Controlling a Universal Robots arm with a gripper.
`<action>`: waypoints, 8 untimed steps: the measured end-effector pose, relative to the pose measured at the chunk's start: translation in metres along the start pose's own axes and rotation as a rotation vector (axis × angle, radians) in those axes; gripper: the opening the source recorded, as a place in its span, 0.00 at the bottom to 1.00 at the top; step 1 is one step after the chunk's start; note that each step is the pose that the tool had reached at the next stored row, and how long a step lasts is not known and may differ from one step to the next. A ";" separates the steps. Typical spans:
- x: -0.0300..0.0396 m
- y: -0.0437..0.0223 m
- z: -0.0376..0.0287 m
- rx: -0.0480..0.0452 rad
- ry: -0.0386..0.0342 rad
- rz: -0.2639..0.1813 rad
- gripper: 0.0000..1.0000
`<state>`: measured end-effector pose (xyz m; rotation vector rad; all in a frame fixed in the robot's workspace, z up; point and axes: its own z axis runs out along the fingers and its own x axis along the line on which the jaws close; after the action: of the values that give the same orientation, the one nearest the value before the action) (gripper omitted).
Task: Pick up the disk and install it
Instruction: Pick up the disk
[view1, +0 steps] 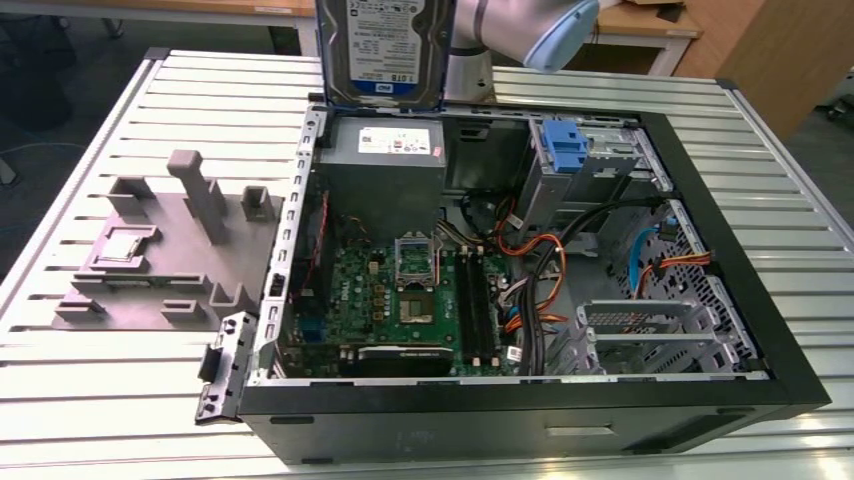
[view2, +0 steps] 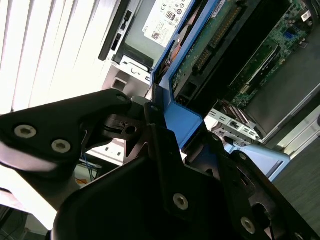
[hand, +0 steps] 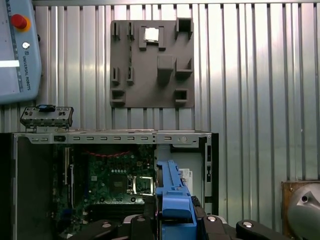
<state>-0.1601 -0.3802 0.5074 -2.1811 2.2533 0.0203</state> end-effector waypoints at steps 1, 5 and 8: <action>0.0023 -0.0002 0.0003 0.0000 0.0001 0.000 0.37; 0.0124 -0.0007 0.0015 -0.0001 0.0001 0.000 0.37; 0.0196 -0.0013 0.0026 -0.0001 0.0000 0.000 0.37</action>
<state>-0.1595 -0.3997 0.5045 -2.1811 2.2534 0.0203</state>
